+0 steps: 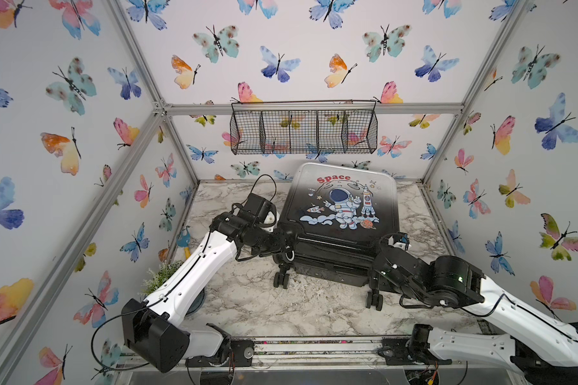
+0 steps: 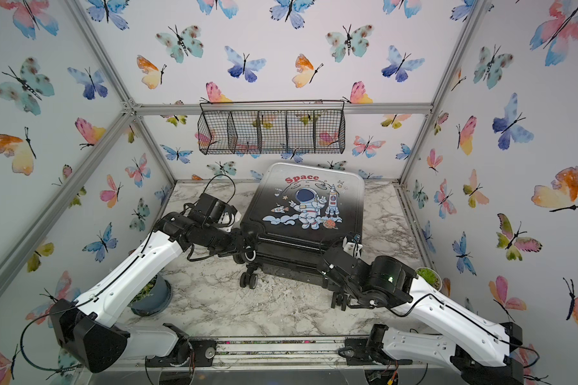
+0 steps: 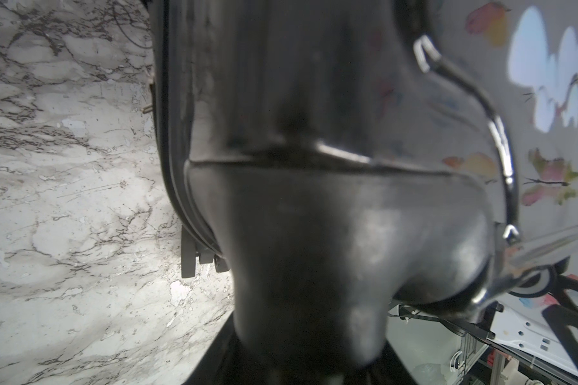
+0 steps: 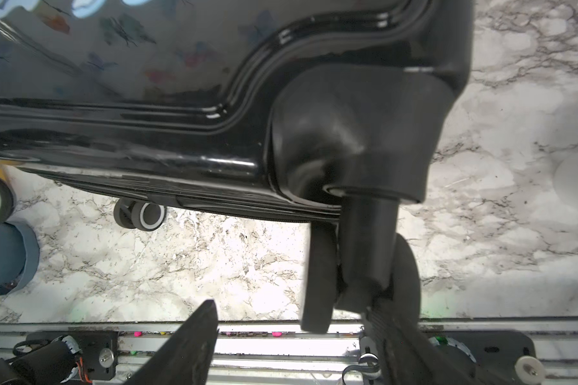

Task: Close the suitcase zippers
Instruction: Adjust the suitcase at the center of the board.

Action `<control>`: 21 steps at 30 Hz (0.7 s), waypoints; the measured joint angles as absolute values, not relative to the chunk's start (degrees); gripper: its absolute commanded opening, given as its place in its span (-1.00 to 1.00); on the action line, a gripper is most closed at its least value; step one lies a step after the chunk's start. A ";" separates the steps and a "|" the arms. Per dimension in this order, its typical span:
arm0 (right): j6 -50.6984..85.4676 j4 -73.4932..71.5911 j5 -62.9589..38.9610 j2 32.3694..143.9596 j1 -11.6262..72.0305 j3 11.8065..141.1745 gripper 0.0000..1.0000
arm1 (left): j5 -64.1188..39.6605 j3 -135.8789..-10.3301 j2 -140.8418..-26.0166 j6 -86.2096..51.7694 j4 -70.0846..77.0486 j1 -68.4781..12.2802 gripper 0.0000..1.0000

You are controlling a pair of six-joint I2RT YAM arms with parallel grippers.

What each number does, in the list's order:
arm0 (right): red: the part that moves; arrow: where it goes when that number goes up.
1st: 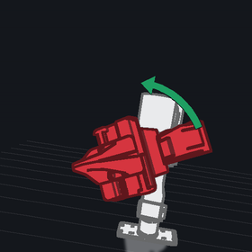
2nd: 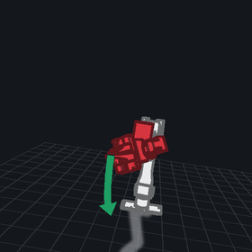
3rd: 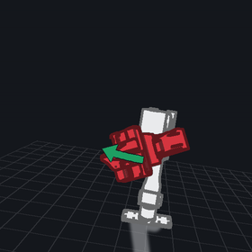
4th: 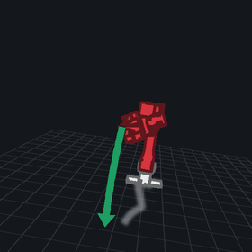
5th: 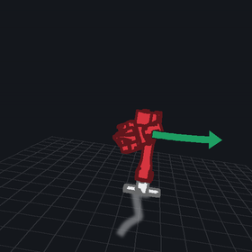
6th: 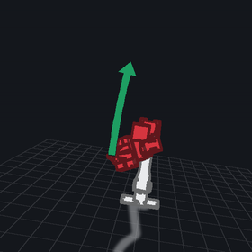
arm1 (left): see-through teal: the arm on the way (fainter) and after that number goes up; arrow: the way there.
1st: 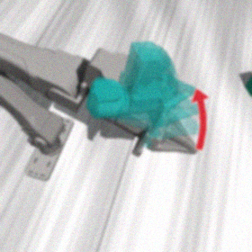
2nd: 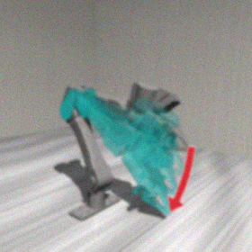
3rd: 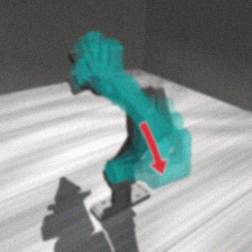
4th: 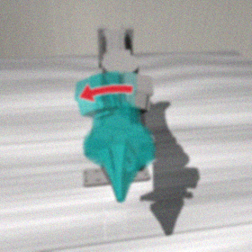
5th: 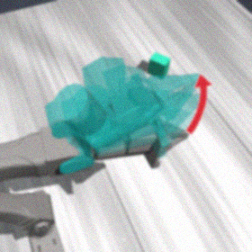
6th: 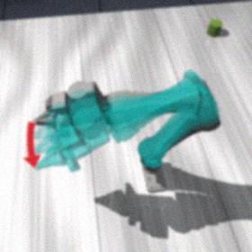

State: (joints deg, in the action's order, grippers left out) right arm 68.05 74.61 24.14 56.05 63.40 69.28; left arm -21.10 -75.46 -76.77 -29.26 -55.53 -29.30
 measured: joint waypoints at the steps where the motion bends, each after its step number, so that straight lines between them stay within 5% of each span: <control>1: 68.62 74.06 24.47 55.68 63.11 68.77 0.54 | -21.26 -75.26 -76.75 -29.10 -55.35 -29.30 -1.00; 13: 70.39 72.36 27.20 58.19 60.62 69.45 0.56 | -21.65 -73.41 -75.68 -27.33 -53.17 -27.94 -1.00; 21: 66.50 73.93 33.50 58.39 59.46 77.30 0.60 | -18.50 -74.08 -75.85 -16.32 -55.18 -15.09 -1.00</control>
State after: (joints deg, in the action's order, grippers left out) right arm 66.50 73.93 33.50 58.39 59.46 77.30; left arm -18.50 -74.08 -75.85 -16.32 -55.18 -15.09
